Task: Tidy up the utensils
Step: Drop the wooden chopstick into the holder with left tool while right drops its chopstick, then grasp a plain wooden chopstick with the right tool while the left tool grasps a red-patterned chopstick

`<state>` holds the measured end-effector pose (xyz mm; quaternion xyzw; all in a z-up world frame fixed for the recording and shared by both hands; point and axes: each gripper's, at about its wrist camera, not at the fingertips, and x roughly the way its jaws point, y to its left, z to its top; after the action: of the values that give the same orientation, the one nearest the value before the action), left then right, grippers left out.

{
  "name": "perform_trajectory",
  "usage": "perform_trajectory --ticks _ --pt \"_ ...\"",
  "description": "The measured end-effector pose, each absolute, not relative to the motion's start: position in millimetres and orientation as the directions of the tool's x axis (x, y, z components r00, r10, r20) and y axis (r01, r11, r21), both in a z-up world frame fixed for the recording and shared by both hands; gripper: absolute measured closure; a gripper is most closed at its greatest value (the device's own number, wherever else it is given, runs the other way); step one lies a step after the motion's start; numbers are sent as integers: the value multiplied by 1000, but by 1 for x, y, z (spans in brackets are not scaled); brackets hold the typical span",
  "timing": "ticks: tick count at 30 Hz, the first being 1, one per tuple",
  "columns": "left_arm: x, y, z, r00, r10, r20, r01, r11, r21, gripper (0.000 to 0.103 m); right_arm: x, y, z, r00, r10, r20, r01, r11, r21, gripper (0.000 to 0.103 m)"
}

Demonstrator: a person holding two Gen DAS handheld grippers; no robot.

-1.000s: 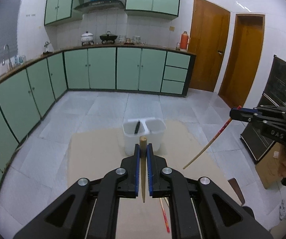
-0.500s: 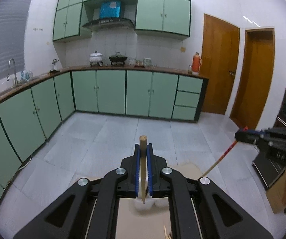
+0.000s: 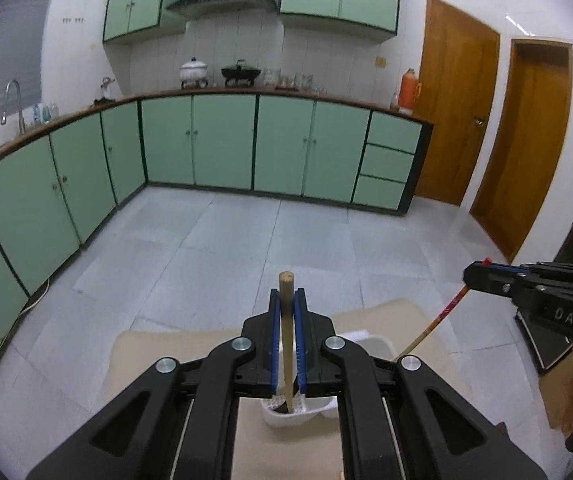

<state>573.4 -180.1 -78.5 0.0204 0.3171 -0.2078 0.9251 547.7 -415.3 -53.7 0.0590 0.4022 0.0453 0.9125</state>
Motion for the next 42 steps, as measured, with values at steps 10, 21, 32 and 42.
perform_trajectory --ticks 10,21,32,42 --pt "500 -131 -46 785 -348 -512 384 923 -38 44 462 -424 -30 769 135 -625 -62 988 138 77" --pt "321 -72 -120 824 -320 -468 358 934 -8 18 228 -379 -175 787 110 -608 -97 994 54 66" --pt "241 -60 -221 783 -286 -552 302 951 -64 11 173 -309 -286 654 106 -749 -165 986 -4 68" --pt "243 -86 -251 728 -309 -612 359 932 -44 11 190 -327 -284 670 100 -736 -99 994 44 74"
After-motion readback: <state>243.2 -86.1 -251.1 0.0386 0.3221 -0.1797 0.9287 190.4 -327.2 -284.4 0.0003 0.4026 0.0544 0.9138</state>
